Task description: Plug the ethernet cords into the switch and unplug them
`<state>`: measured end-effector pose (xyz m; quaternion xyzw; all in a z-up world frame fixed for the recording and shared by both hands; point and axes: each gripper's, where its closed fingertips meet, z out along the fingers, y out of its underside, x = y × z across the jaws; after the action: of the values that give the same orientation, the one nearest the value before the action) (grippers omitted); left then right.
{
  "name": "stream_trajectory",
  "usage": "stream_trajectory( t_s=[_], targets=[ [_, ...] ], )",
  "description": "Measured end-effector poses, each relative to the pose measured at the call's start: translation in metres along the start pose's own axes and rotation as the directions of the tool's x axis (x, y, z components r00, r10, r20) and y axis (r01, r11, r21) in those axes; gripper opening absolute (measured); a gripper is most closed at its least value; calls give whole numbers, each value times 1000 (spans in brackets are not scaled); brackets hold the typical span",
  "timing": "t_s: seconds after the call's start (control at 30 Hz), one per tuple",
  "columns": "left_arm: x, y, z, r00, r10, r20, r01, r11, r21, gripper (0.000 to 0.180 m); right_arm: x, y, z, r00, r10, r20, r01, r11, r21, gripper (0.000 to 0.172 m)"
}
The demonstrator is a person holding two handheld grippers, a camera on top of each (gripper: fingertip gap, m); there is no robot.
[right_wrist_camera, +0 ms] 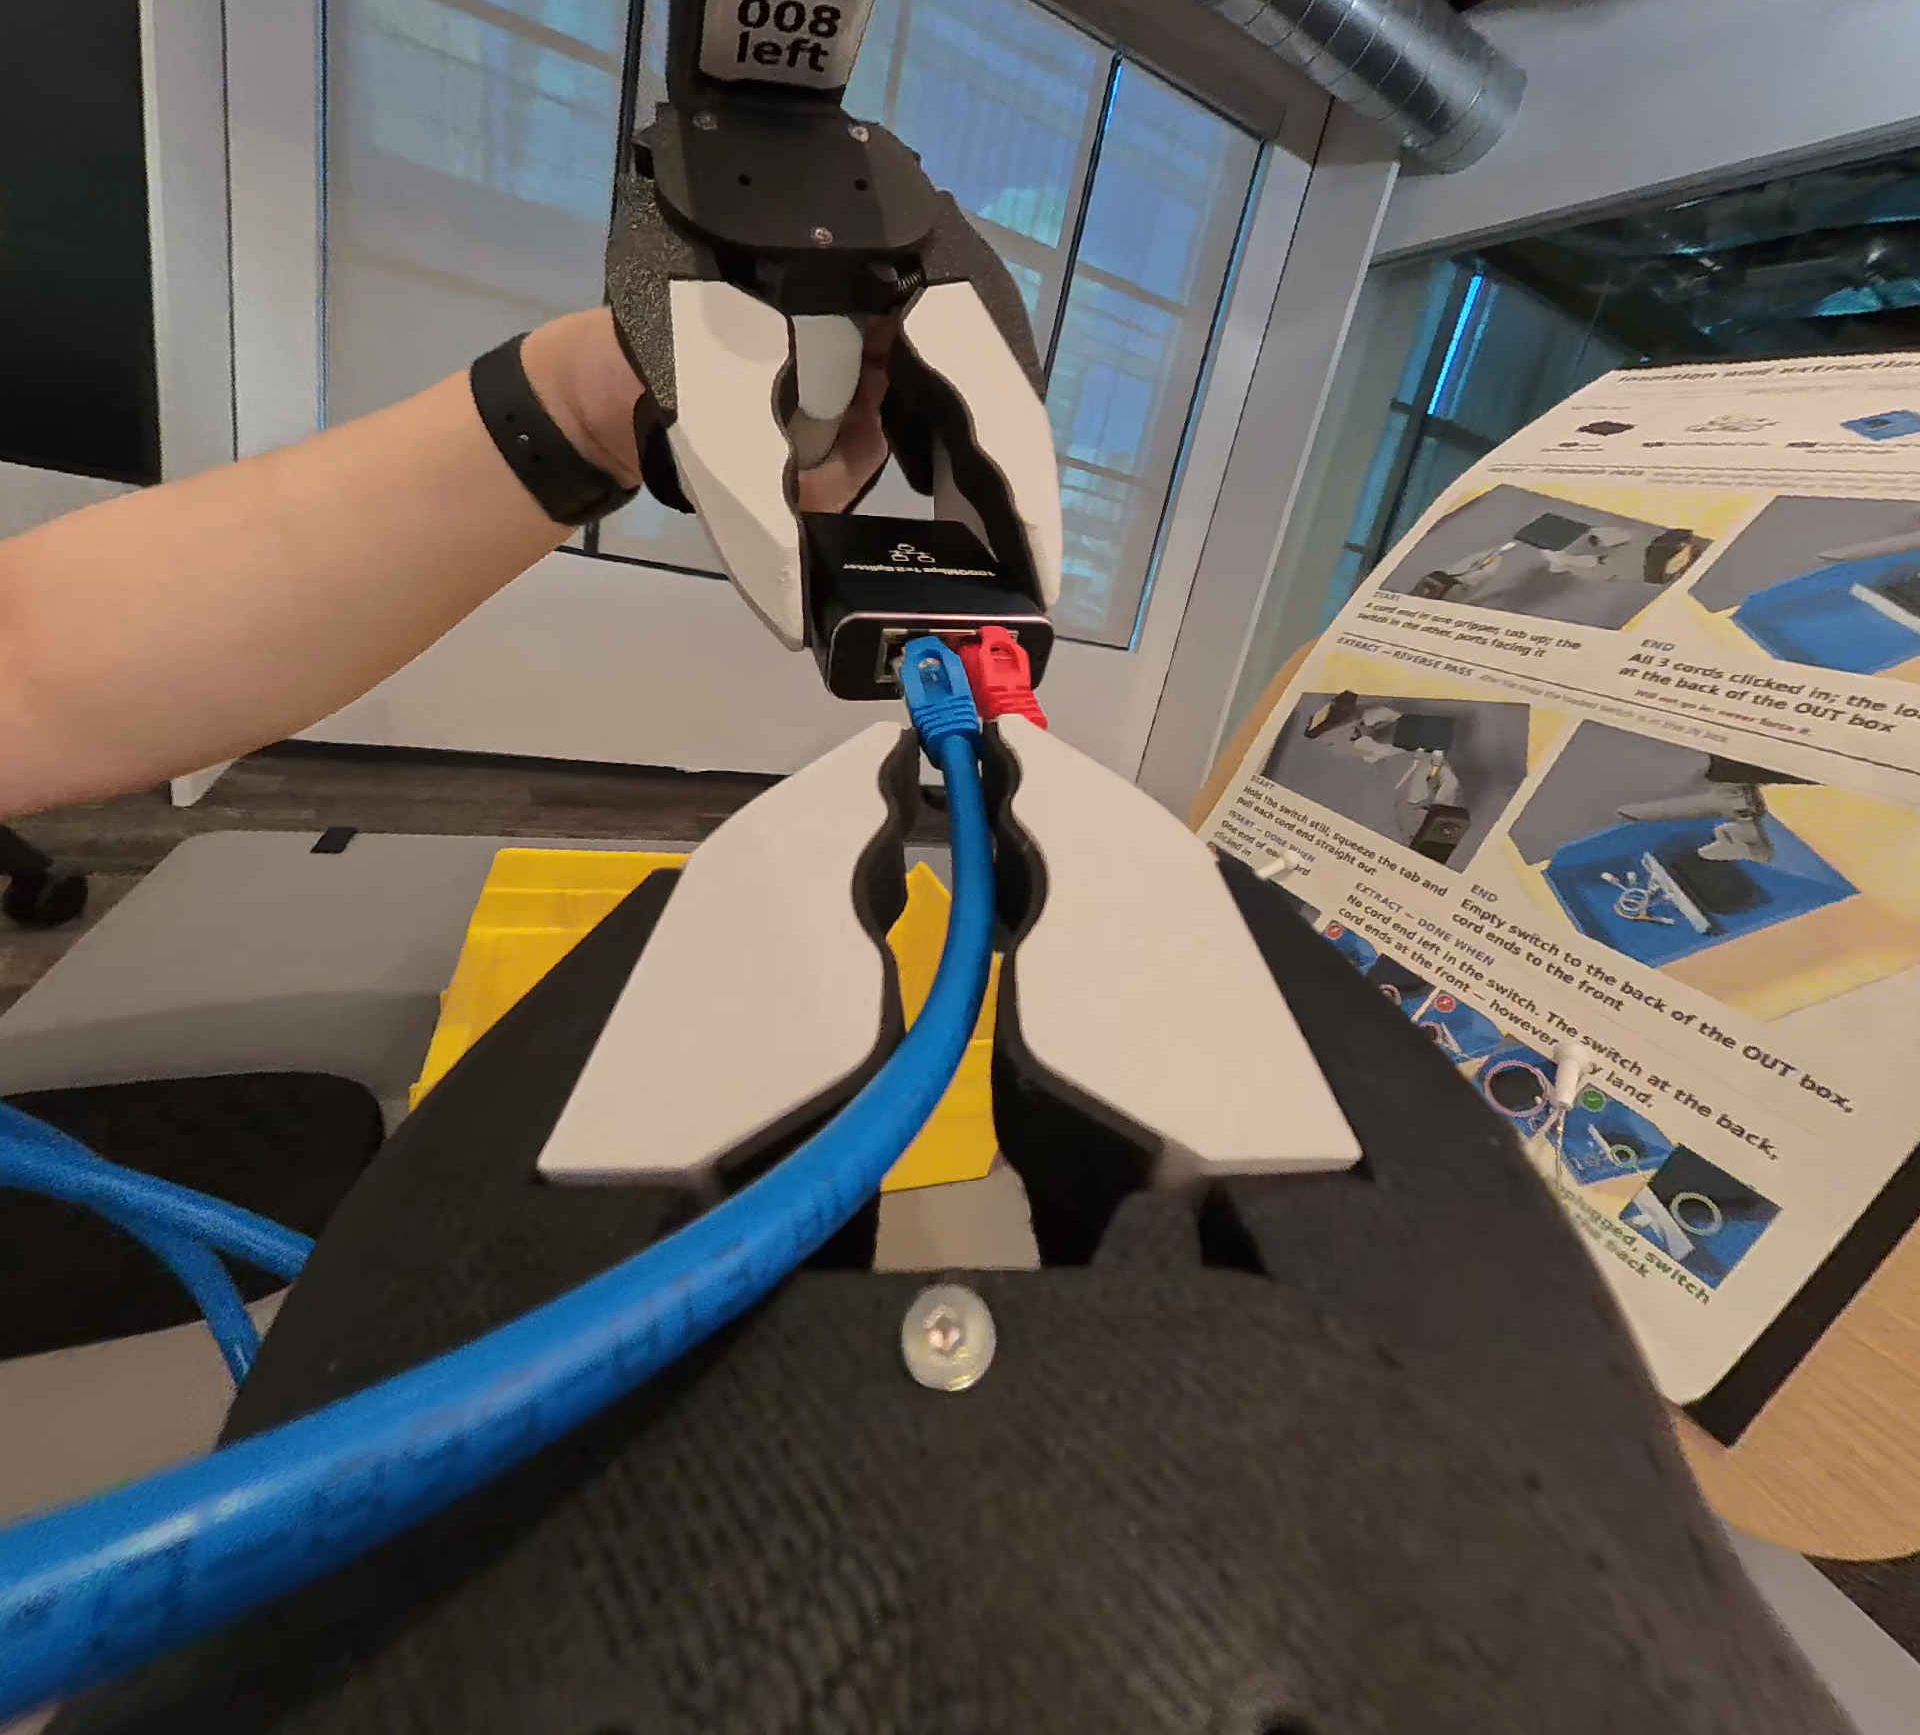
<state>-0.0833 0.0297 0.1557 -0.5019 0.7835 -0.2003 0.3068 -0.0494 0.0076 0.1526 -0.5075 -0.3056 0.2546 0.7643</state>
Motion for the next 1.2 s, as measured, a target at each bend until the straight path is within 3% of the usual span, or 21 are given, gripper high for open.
stream_trajectory(
  t_s=[0.77,1.0,1.2],
  targets=[
    [1,-27,-11,1000,8,3,-9,983,185,48,3,-10,2,963,258,80,-270,935,231,12],
    [0,-34,-10,999,34,39,-40,988,149,48,6,-14,-1,910,377,172,-413,855,313,12],
    [4,-65,-12,992,106,72,-113,989,98,47,9,-43,-20,886,393,245,-462,729,505,11]
  ],
)
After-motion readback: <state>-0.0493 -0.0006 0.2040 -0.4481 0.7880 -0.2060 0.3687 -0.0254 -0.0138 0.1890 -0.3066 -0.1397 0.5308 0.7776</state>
